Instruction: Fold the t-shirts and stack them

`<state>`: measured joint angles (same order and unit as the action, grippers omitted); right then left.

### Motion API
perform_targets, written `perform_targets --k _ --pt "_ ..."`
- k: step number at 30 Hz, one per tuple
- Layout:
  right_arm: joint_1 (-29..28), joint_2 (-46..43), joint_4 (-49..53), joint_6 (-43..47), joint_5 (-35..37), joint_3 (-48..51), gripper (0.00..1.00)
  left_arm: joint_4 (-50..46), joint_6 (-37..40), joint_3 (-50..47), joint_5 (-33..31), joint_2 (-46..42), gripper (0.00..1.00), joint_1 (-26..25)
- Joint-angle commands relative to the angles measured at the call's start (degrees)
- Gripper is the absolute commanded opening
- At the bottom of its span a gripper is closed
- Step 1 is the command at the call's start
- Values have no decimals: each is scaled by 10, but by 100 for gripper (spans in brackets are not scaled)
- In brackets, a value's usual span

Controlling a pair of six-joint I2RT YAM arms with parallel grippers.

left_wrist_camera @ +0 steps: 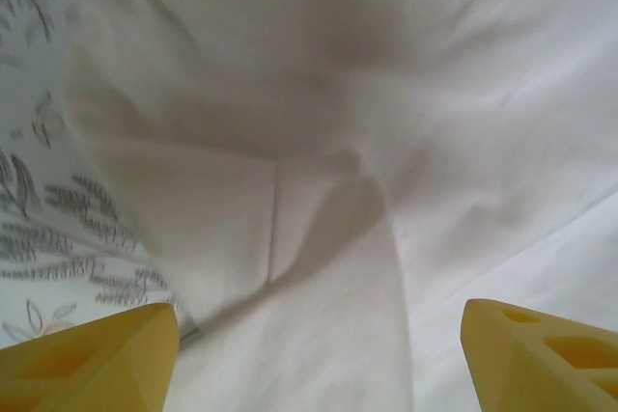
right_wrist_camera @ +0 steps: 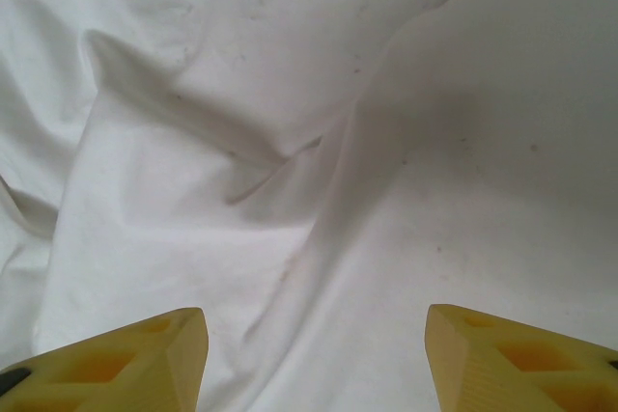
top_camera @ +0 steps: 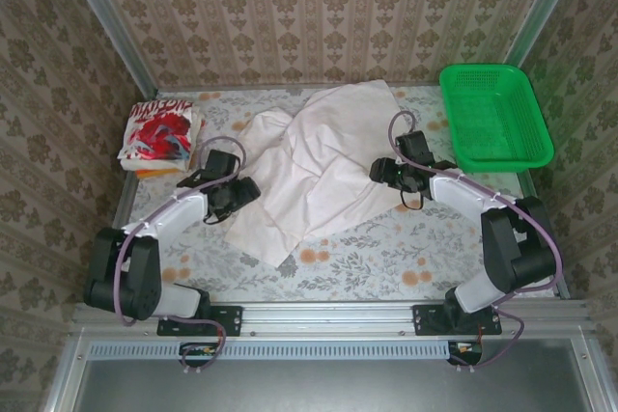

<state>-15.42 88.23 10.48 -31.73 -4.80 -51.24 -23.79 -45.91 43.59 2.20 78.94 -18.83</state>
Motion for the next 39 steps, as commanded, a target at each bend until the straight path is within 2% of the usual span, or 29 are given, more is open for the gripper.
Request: perform_targets --k 1,4,6,8,11,14,18,21,24,27,31,33,34,36,37,39 --pt "-1 -3 2 -5 -5 -2 62 -78 11 -7 14 -22 70 -26" --pt "-2 2 -3 -8 -6 2 63 -81 -14 -38 12 -50 56 -50" --pt "-4 7 -13 -12 -12 7 63 -44 -27 -71 31 -54 47 -44" --pt "-4 12 -19 -16 -22 9 62 -19 -32 -92 40 -45 33 -30" --pt "-6 18 -19 -14 -28 8 63 -20 -42 -108 46 -39 15 -16" --pt "-6 21 -19 -13 -24 11 62 -72 -90 -129 20 -56 6 -9" --pt "-7 24 -24 -16 -26 12 62 -131 -187 -189 28 -114 1 -11" --pt "-5 27 -24 -14 -26 11 63 -158 -272 -247 51 -182 2 -21" --pt "-5 32 -21 -6 -27 4 63 -223 -342 -272 42 -278 2 -43" --pt "-3 43 -21 0 -30 -2 62 -276 -381 -277 41 -363 4 -54" --pt "-1 56 -24 3 -38 -11 63 -336 -395 -242 33 -407 8 -64" --pt "-1 63 -22 5 -42 -18 62 -349 -397 -208 23 -405 16 -69" --pt "0 63 -21 5 -44 -21 62 -352 -392 -189 15 -399 23 -85" --pt "1 60 -22 7 -46 -25 62 -355 -352 -139 -7 -369 39 -83" --pt "1 59 -23 8 -48 -26 62 -356 -327 -116 -19 -350 45 -77" --pt "1 52 -23 8 -49 -25 63 -339 -240 -70 -26 -298 54 -26"
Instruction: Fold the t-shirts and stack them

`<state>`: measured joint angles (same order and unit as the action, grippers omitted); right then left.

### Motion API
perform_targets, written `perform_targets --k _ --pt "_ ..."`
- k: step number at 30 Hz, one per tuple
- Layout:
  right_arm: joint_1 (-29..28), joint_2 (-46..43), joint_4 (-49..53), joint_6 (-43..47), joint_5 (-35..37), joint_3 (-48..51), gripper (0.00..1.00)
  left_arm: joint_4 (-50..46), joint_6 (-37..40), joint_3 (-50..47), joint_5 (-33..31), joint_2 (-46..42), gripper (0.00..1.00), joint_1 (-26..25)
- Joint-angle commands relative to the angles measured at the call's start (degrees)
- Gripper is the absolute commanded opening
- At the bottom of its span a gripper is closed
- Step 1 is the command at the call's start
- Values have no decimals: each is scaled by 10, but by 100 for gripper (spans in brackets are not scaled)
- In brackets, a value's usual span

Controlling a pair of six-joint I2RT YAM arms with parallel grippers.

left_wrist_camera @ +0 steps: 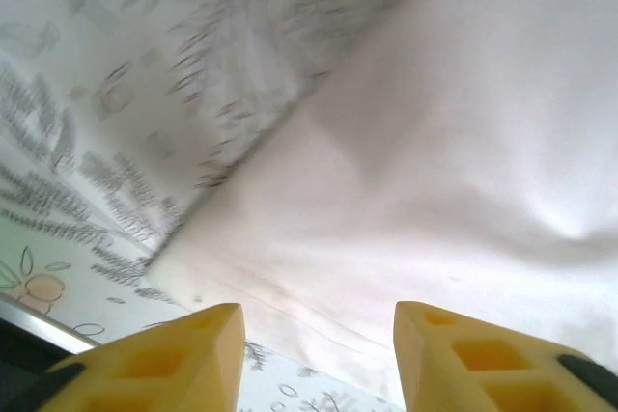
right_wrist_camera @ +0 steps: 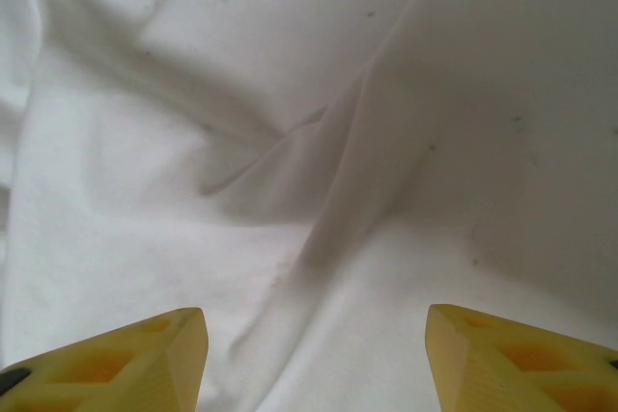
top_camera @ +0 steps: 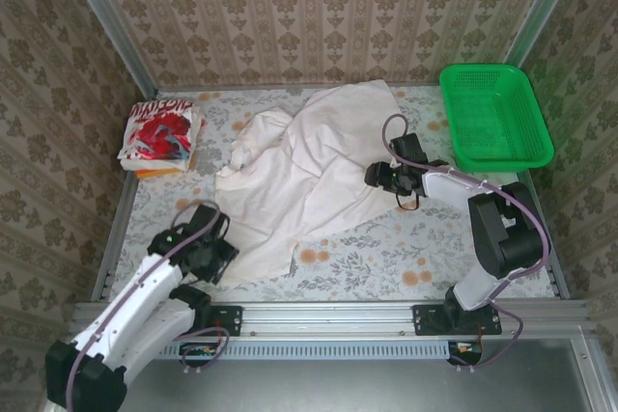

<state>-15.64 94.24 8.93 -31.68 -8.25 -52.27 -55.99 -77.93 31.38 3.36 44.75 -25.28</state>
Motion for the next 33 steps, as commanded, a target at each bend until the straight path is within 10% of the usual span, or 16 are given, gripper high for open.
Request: perform_targets --k 1,8,15,33 --pt "3 -11 -9 7 -17 -14 63 -4 120 66 -35 66 57 63" --pt "5 -26 4 13 -17 -12 63 152 369 87 57 160 80 224" --pt "9 -45 5 8 -9 3 63 277 488 58 188 231 81 296" --pt "10 -46 2 0 -6 9 63 332 493 5 285 302 56 262"
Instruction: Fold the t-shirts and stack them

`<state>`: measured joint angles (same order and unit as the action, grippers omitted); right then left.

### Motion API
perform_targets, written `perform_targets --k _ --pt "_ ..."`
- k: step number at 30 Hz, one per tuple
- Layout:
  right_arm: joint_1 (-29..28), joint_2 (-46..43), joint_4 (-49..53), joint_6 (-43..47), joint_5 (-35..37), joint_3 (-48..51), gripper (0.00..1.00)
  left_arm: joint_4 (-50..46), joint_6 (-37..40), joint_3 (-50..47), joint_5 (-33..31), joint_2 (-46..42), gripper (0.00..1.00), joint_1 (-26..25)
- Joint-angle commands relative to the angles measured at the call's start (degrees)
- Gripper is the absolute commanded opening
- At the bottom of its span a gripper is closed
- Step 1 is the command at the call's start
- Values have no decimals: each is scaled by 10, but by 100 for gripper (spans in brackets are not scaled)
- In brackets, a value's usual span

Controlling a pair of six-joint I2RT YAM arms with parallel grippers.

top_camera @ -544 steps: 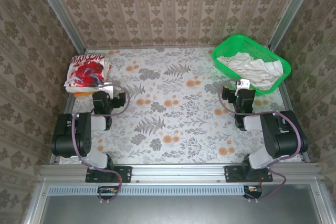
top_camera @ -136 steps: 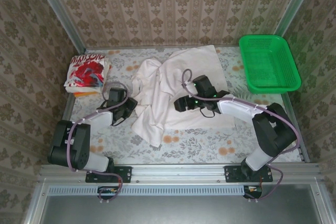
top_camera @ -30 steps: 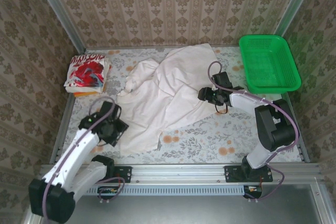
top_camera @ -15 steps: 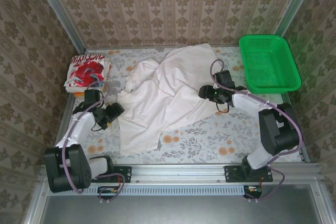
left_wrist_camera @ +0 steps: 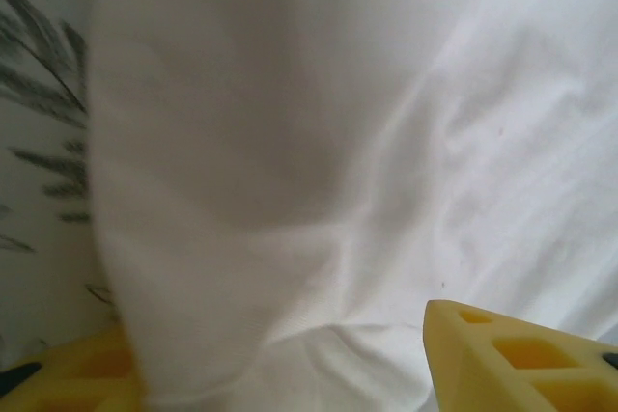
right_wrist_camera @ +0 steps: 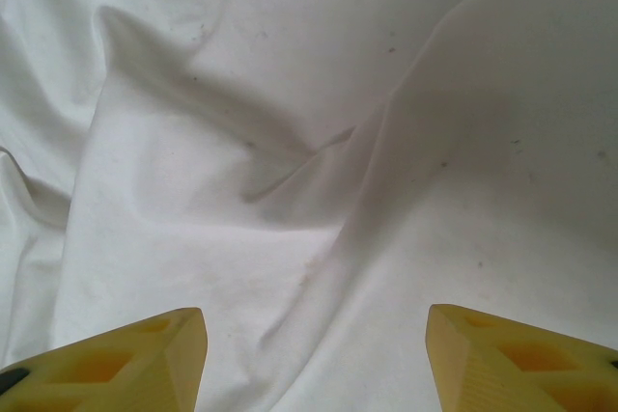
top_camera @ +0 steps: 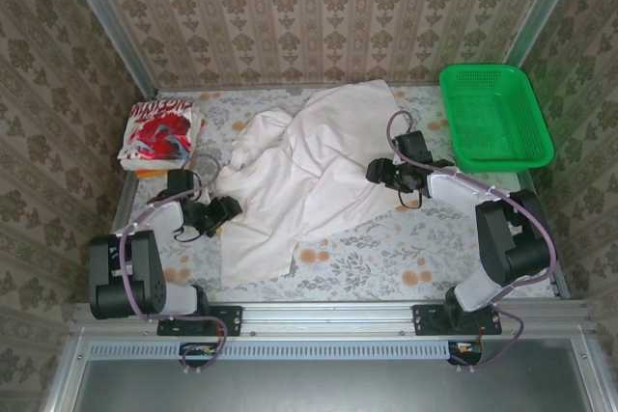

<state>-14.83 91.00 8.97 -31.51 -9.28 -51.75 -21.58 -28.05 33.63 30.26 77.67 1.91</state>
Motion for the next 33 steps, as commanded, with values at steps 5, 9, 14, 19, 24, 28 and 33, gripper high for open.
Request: perform_targets --k 5,9,14,19,24,28,33 --pt "2 -8 -7 -7 -6 5 63 -33 -18 -37 -2 -67 50 -17" --pt "2 -5 -9 -8 -10 3 63 -65 -12 -28 -24 -84 35 -16" --pt "2 -7 -7 -8 -8 3 63 -82 -18 -32 -30 -106 22 -16" --pt "2 -23 -1 -15 5 6 63 -53 -29 -47 -19 -93 0 -15" --pt "15 -71 28 -39 109 28 63 -55 -32 -52 -20 -95 0 8" --pt "55 -85 54 -30 161 51 63 -48 -58 -70 -37 -130 0 22" --pt "81 -43 73 8 153 34 63 -23 -67 -81 -21 -133 0 56"
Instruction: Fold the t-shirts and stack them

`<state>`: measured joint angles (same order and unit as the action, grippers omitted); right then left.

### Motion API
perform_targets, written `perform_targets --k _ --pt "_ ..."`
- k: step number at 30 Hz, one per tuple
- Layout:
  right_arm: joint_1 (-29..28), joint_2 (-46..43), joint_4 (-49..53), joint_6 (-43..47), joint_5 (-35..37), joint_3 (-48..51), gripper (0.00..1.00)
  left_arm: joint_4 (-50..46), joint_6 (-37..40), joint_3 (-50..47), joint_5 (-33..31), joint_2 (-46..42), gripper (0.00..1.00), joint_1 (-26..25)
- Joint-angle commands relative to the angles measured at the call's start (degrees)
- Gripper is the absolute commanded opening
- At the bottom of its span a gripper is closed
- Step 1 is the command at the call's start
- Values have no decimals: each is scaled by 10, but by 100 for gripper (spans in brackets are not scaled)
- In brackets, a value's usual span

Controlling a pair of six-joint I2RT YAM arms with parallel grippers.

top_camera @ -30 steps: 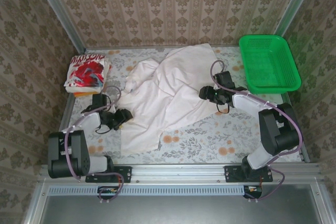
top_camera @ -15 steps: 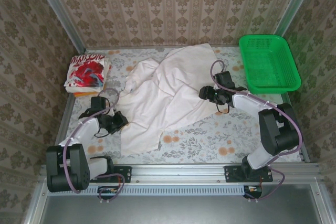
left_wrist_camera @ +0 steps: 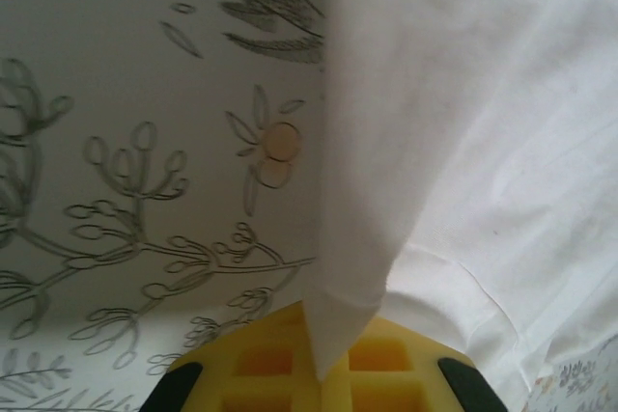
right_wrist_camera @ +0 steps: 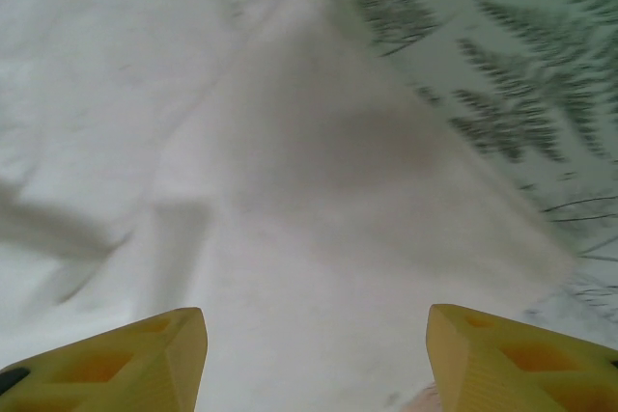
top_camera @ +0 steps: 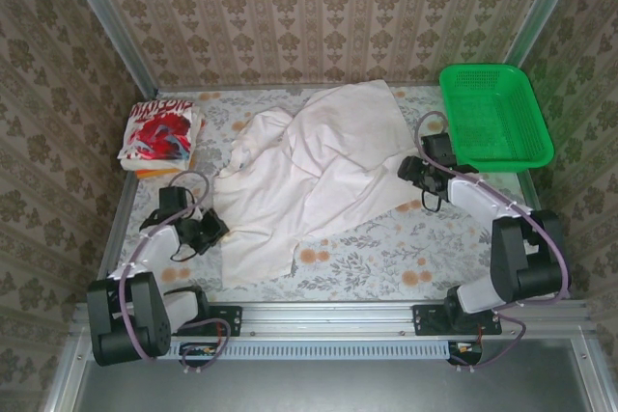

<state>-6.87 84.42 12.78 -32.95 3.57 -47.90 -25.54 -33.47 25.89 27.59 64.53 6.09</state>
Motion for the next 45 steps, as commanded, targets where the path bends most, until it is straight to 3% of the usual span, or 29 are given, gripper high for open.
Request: perform_targets --k 1,10,11,14,18,20,22,30,33,36,39,40,45 --pt "1 29 34 26 20 -8 63 16 -7 1 5 5 0 23" --pt "2 58 23 19 5 -1 63 29 27 85 15 116 0 93" --pt "2 57 21 18 -2 1 63 21 28 94 15 123 4 88" --pt "2 48 18 17 -8 8 63 -5 28 85 -18 98 35 67" --pt "2 39 15 17 -12 16 63 -36 23 40 -37 41 64 63" --pt "2 40 14 19 -15 15 63 -50 26 35 -60 19 75 32" --pt "2 42 12 21 -18 15 62 -56 10 39 -73 14 78 -1" --pt "2 49 4 18 -28 11 62 -79 -59 7 -133 6 74 -58" --pt "2 51 0 17 -29 13 62 -88 -77 1 -155 -8 66 -72" --pt "2 56 -3 14 -34 11 62 -75 -93 -12 -146 -6 47 -75" --pt "2 58 -6 11 -37 11 62 -62 -95 -16 -151 -16 7 -78" --pt "2 58 -7 11 -39 11 62 -61 -93 -12 -158 -20 0 -78" --pt "2 52 -10 7 -46 13 62 -60 -85 33 -174 -24 0 -73"
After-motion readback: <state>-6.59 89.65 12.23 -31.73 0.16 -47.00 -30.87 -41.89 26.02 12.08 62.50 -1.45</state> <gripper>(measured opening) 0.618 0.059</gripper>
